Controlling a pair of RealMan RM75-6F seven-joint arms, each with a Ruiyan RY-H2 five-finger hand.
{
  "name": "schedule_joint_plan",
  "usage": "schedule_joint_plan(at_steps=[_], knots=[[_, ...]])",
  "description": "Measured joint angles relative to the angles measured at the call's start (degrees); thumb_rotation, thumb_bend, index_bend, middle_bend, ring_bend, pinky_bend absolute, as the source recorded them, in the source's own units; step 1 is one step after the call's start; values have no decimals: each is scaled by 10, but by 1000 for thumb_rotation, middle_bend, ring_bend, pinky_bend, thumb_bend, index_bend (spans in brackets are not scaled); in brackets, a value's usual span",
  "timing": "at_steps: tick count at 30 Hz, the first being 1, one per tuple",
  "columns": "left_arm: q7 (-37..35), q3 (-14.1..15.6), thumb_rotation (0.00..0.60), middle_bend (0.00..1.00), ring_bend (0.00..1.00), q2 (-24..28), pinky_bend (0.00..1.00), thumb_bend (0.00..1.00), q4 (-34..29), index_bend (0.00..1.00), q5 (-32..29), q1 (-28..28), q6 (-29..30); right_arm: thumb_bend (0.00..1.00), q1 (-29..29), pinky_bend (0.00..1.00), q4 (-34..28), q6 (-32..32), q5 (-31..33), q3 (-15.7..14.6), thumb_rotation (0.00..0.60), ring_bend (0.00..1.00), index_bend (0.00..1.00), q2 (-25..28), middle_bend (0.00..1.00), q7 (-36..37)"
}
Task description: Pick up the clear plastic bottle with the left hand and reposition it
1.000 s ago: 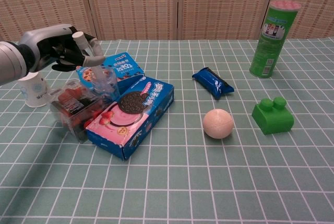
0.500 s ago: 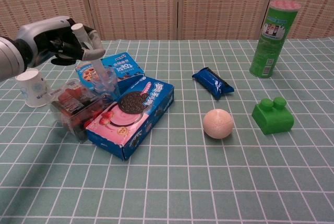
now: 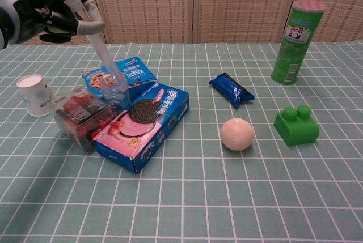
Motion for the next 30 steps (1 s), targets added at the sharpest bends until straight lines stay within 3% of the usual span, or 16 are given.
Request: schedule_joint_plan(at_steps=[14, 21, 25, 30], knots=[[39, -23, 600, 1000, 1000, 110, 1000, 507, -120, 784, -46, 21, 26, 471, 0, 349, -2, 1, -7, -3, 600, 127, 227, 1, 182, 2], [30, -24, 600, 1000, 1000, 202, 1000, 507, -183, 785, -48, 50, 21, 470, -2, 349, -4, 9, -15, -5, 600, 127, 227, 4, 182, 8], [-2, -19, 600, 1000, 1000, 249, 1000, 507, -198, 786, -25, 86, 21, 470, -4, 349, -6, 15, -20, -7, 600, 127, 226, 5, 183, 9], [-71, -8, 600, 1000, 1000, 270, 1000, 508, -185, 785, 34, 119, 20, 471, -5, 349, -7, 17, -24, -8, 600, 127, 227, 4, 184, 2]])
